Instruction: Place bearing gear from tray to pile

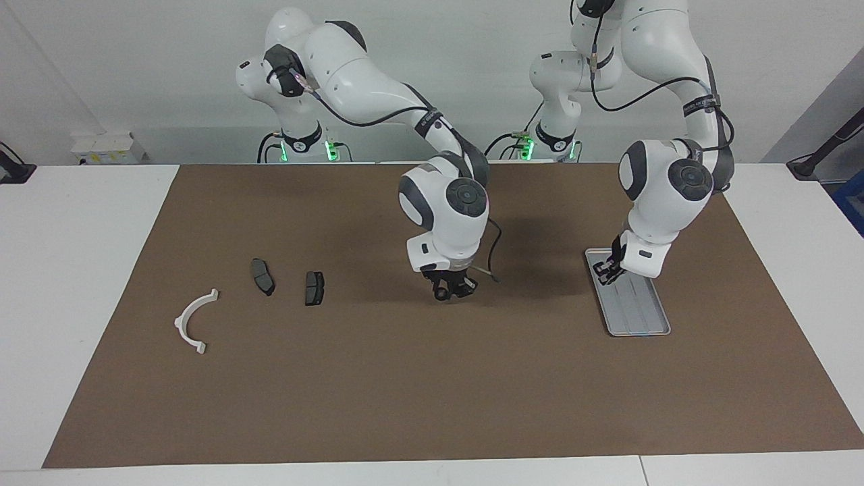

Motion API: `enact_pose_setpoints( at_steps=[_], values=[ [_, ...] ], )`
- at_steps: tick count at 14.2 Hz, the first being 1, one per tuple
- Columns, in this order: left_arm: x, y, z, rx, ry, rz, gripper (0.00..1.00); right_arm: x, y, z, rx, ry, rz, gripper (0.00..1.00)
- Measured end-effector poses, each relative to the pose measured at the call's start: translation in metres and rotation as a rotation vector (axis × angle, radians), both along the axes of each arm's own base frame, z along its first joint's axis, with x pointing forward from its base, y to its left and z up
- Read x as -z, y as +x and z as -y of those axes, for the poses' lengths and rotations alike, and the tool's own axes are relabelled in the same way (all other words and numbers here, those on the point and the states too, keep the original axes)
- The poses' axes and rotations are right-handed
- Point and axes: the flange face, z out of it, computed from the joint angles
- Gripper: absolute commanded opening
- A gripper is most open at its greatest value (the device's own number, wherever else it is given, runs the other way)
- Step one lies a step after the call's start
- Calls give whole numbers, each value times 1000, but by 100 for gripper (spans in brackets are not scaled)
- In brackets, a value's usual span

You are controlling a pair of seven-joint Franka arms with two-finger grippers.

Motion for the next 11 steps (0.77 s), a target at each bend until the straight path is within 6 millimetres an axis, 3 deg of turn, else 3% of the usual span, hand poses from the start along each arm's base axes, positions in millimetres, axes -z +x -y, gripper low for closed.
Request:
enact_pose_setpoints(
  at_steps=[1,3,6,8,9,11],
  values=[
    [-1,-4,24,-22,0,6,0,-30,7,26,-67,4,-14,0],
    [-3,-17,91,-70,-7,37,0,-80,19,87,-214,13,-42,0],
    [13,-49,207,-119,-16,47,0,-126,40,190,-440,40,-52,0],
    [31,-56,255,-125,-26,52,0,-130,57,254,-543,53,-36,0],
    [39,-57,269,-118,-30,54,0,-124,64,282,-573,57,-30,0],
    [51,-55,277,-111,-32,55,0,-99,74,324,-601,62,-27,0]
  ],
)
